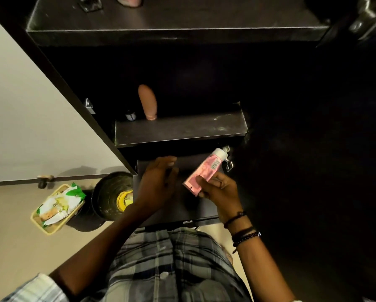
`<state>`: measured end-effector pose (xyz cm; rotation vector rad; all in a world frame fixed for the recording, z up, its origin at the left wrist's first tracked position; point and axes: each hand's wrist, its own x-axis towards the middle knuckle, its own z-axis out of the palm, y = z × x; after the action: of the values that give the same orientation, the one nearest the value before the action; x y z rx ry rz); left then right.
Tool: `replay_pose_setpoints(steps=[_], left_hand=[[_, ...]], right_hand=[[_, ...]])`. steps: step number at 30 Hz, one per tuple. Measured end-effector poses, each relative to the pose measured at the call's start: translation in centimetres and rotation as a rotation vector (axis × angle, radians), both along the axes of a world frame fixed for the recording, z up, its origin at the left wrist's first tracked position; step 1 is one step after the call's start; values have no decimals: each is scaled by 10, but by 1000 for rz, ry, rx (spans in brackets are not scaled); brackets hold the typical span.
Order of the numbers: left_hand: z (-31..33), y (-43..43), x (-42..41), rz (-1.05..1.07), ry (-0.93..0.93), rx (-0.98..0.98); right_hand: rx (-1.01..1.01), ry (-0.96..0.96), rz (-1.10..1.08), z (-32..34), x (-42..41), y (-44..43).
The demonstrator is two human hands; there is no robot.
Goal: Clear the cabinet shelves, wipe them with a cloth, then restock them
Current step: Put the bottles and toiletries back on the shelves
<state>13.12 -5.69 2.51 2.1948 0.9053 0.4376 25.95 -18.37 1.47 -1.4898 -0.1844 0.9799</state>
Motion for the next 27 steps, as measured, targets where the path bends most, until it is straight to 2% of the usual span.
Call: replay_pose_setpoints(steps=[4,7,19,27], left_hand=[[10,10,-4,34,-58,47],[22,13,-8,110,-123,63],[47,22,-27,192,-228,122],[48,31,-43,125,-238,139]], right_hand=[[137,18,-67,37,-2,25],[156,3,-106,55,4,52],[51,22,-418,65,29,146],[-123,-178,-350,64,22,139]])
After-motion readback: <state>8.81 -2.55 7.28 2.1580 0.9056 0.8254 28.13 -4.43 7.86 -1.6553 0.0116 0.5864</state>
